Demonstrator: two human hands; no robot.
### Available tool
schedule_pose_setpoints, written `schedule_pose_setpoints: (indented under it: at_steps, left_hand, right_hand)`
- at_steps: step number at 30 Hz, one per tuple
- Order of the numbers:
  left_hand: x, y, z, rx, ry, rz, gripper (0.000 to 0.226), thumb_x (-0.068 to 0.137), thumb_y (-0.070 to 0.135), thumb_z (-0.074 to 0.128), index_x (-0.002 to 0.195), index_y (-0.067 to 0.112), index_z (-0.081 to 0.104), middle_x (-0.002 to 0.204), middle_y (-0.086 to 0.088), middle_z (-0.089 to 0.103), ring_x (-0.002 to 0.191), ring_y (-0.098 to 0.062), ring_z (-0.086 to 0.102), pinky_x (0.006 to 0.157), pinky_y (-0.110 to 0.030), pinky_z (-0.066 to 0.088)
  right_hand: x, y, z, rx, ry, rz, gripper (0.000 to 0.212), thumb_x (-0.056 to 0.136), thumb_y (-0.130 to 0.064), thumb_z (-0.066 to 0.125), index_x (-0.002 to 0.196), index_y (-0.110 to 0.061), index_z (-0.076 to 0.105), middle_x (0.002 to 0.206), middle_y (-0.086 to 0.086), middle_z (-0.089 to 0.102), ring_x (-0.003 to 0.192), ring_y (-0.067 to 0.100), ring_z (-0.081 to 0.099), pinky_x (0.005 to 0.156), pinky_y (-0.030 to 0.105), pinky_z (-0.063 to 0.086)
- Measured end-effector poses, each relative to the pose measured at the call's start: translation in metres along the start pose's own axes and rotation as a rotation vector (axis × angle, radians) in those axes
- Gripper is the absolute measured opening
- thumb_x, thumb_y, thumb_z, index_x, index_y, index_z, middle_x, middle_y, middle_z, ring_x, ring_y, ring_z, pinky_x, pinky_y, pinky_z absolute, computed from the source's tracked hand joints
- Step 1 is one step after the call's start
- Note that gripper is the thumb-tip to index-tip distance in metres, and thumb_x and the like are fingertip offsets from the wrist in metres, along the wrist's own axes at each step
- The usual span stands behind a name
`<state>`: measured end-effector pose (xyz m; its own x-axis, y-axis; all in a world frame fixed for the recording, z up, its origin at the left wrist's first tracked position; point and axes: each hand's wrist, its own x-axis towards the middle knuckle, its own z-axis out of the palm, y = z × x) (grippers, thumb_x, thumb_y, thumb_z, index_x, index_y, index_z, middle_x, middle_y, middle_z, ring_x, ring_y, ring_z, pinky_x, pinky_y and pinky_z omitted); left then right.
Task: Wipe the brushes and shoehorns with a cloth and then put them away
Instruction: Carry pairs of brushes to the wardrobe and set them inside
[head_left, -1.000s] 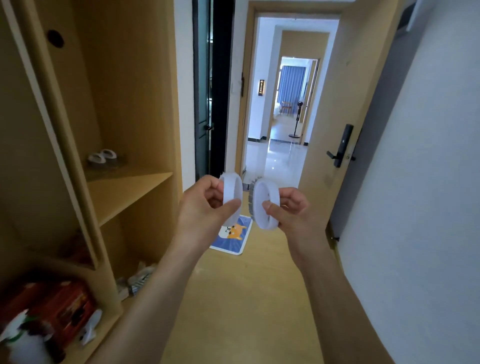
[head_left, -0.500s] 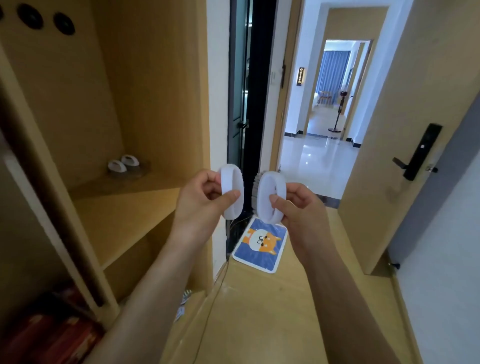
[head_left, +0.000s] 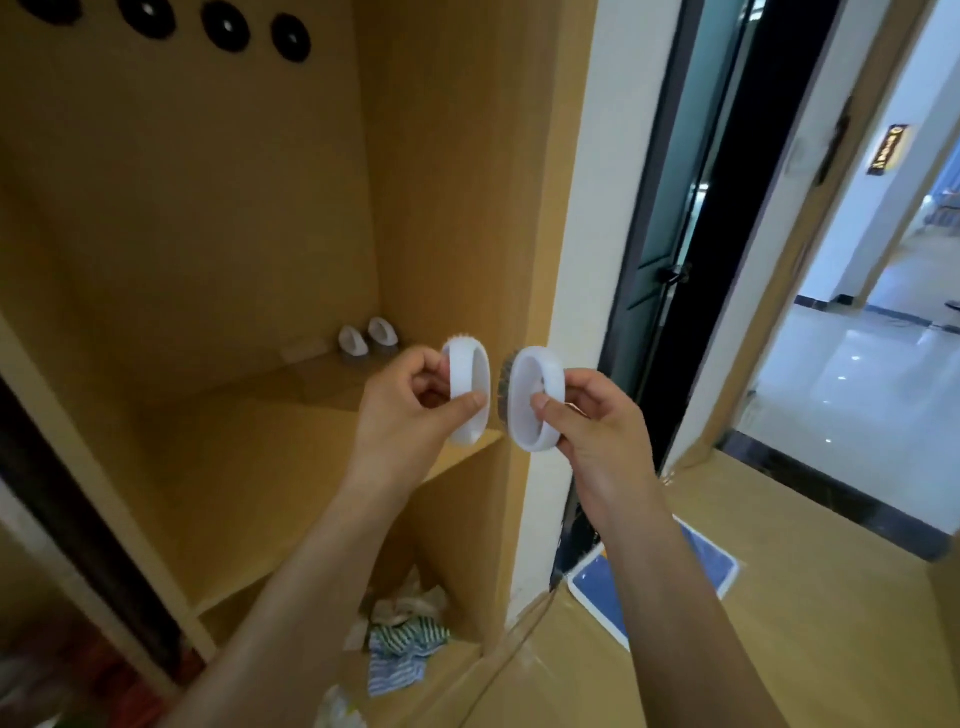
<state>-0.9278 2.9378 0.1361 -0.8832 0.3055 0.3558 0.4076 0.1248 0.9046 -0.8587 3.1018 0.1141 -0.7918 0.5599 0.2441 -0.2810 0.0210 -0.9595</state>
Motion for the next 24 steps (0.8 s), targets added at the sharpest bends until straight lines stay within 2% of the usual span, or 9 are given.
schedule_pose_setpoints:
  at_steps: [2, 6, 9, 12, 16, 19, 22, 24]
  left_hand:
    - [0.019, -0.009, 0.007, 0.030, 0.055, -0.030, 0.024, 0.077, 0.025, 0.081, 0.093, 0.023, 0.064, 0.088, 0.011, 0.068, 0.082, -0.003, 0.065, 0.063, -0.016, 0.051]
    - [0.049, -0.031, 0.009, 0.111, 0.137, -0.074, 0.023, 0.077, 0.030, 0.081, 0.090, 0.030, 0.062, 0.087, 0.021, 0.066, 0.085, 0.010, 0.062, 0.059, -0.007, 0.051]
    - [0.071, -0.050, 0.002, 0.142, 0.213, -0.123, 0.026, 0.076, 0.034, 0.081, 0.093, 0.034, 0.061, 0.090, 0.023, 0.065, 0.085, 0.013, 0.061, 0.063, -0.010, 0.054]
    - [0.096, -0.072, -0.008, 0.171, 0.289, -0.155, 0.028, 0.075, 0.034, 0.082, 0.092, 0.037, 0.060, 0.092, 0.024, 0.064, 0.084, 0.005, 0.065, 0.066, -0.014, 0.055]
    - [0.137, -0.103, -0.027, 0.171, 0.359, -0.185, 0.025, 0.076, 0.029, 0.082, 0.089, 0.034, 0.061, 0.091, 0.018, 0.067, 0.082, 0.000, 0.065, 0.070, -0.023, 0.057]
    - [0.173, -0.123, -0.042, 0.134, 0.387, -0.206, 0.024, 0.077, 0.025, 0.081, 0.090, 0.030, 0.061, 0.091, 0.012, 0.067, 0.083, -0.004, 0.066, 0.070, -0.031, 0.058]
    - [0.209, -0.141, -0.057, 0.155, 0.403, -0.233, 0.024, 0.078, 0.026, 0.080, 0.092, 0.028, 0.060, 0.094, 0.010, 0.067, 0.085, -0.007, 0.066, 0.065, -0.028, 0.055]
    - [0.229, -0.154, -0.070, 0.173, 0.420, -0.242, 0.024, 0.078, 0.026, 0.080, 0.090, 0.028, 0.060, 0.093, 0.009, 0.067, 0.084, -0.009, 0.066, 0.065, -0.033, 0.057]
  right_hand:
    - [0.032, 0.009, 0.003, -0.012, -0.051, 0.013, 0.028, 0.078, -0.016, 0.081, 0.104, -0.017, 0.072, 0.100, 0.005, 0.073, 0.099, 0.030, 0.067, 0.091, 0.054, 0.055]
    - [0.081, 0.035, 0.019, -0.044, -0.139, 0.051, 0.028, 0.080, -0.018, 0.081, 0.106, -0.026, 0.072, 0.098, -0.007, 0.073, 0.095, 0.018, 0.069, 0.088, 0.043, 0.060]
    - [0.112, 0.053, 0.040, -0.034, -0.199, 0.086, 0.028, 0.080, -0.023, 0.082, 0.104, -0.029, 0.070, 0.097, -0.010, 0.072, 0.095, 0.016, 0.069, 0.081, 0.035, 0.061]
    - [0.139, 0.069, 0.066, -0.027, -0.244, 0.098, 0.026, 0.079, -0.023, 0.083, 0.102, -0.027, 0.071, 0.096, -0.009, 0.073, 0.095, 0.017, 0.069, 0.076, 0.031, 0.058]
    - [0.172, 0.089, 0.102, -0.024, -0.302, 0.108, 0.022, 0.082, -0.016, 0.080, 0.102, -0.020, 0.072, 0.099, 0.002, 0.074, 0.096, 0.025, 0.069, 0.083, 0.042, 0.056]
    - [0.203, 0.099, 0.128, -0.023, -0.339, 0.132, 0.021, 0.082, -0.016, 0.080, 0.101, -0.021, 0.072, 0.098, 0.001, 0.075, 0.094, 0.024, 0.070, 0.082, 0.040, 0.057]
    - [0.233, 0.107, 0.153, -0.029, -0.341, 0.141, 0.021, 0.081, -0.015, 0.081, 0.099, -0.022, 0.072, 0.096, -0.001, 0.075, 0.091, 0.021, 0.071, 0.079, 0.038, 0.056]
    - [0.249, 0.114, 0.170, -0.018, -0.334, 0.155, 0.021, 0.080, -0.014, 0.081, 0.097, -0.023, 0.073, 0.094, -0.003, 0.076, 0.089, 0.018, 0.072, 0.075, 0.035, 0.055]
